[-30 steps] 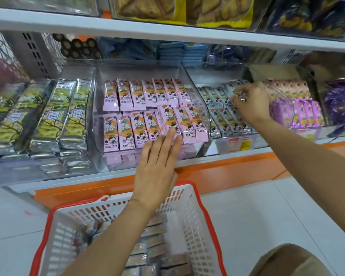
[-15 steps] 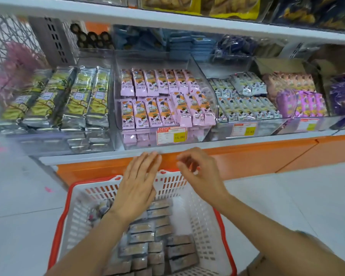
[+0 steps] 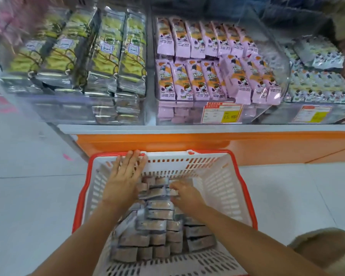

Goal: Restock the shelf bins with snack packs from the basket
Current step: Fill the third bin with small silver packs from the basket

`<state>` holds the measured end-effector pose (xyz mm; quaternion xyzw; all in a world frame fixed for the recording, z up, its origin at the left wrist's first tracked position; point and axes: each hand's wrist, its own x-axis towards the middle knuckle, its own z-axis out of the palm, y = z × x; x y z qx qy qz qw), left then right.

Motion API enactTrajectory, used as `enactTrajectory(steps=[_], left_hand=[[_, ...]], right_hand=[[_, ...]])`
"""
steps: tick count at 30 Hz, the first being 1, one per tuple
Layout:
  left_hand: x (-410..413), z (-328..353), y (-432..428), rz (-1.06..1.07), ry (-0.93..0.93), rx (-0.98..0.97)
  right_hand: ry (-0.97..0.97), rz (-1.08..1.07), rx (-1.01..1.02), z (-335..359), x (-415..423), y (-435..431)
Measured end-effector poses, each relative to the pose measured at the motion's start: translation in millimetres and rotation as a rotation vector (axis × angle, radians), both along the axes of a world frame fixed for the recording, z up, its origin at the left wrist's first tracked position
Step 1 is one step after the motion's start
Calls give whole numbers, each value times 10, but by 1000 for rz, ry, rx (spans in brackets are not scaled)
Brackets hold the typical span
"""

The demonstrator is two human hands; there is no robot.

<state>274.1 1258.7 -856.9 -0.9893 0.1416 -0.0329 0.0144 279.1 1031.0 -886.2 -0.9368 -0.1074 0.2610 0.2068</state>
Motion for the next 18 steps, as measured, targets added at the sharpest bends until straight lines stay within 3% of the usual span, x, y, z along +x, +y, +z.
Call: enactTrajectory(steps=[5, 12, 18], left_hand=[[-28, -162, -20, 21, -3, -20], [-30, -185, -15, 33, 27, -34], [-21, -147, -19, 48, 49, -22]], right_hand=[[219, 62, -154, -408, -92, 45], [134, 107, -311, -615, -162, 215], [40, -4, -118, -558, -137, 199]])
